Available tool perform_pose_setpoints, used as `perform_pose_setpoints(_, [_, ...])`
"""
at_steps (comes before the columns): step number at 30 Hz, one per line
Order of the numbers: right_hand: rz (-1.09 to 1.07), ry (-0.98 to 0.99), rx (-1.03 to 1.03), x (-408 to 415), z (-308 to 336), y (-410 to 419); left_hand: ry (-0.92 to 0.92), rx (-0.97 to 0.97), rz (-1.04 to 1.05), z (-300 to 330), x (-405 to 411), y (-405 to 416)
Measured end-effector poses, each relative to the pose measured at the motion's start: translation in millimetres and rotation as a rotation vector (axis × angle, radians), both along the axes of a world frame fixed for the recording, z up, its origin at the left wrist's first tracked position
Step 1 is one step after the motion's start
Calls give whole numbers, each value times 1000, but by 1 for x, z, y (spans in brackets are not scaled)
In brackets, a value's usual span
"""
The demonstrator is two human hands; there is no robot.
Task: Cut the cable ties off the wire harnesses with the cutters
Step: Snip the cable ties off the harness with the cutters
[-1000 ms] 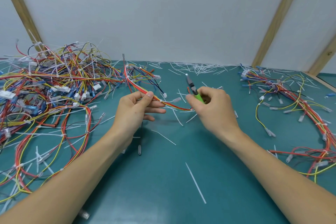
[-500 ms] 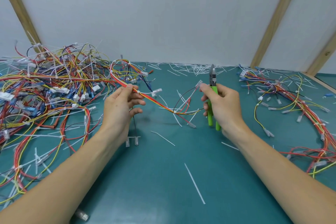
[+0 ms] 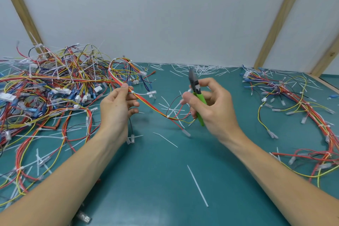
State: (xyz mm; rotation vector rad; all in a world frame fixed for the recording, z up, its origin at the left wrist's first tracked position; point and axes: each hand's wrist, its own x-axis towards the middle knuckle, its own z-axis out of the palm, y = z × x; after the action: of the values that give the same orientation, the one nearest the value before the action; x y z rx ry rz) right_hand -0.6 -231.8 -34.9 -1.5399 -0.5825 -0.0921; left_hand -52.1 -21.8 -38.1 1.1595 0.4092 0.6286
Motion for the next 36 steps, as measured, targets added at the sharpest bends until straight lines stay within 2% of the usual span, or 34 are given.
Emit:
perform_pose_setpoints(6, [14, -71, -184, -4, -7, 2, -4, 11, 21, 0, 0, 0])
perform_pose_setpoints(14, [-43, -12, -472, 1, -13, 3, -23, 8, -45, -2, -1, -2])
perform_pose_setpoints(20, [-82, -15, -400, 2, -14, 4, -23, 61, -142, 0, -1, -8])
perform_pose_setpoints(23, [-115, 59, -271, 5, -11, 3, 11, 240, -232, 0, -2, -17])
perform_pose_setpoints(27, [-67, 149, -149, 6, -8, 2, 65, 493, -457, -11, -7, -32])
perform_pose_setpoints(36, [13, 161, -149, 5, -12, 6, 69, 428, -461, -7, -9, -29])
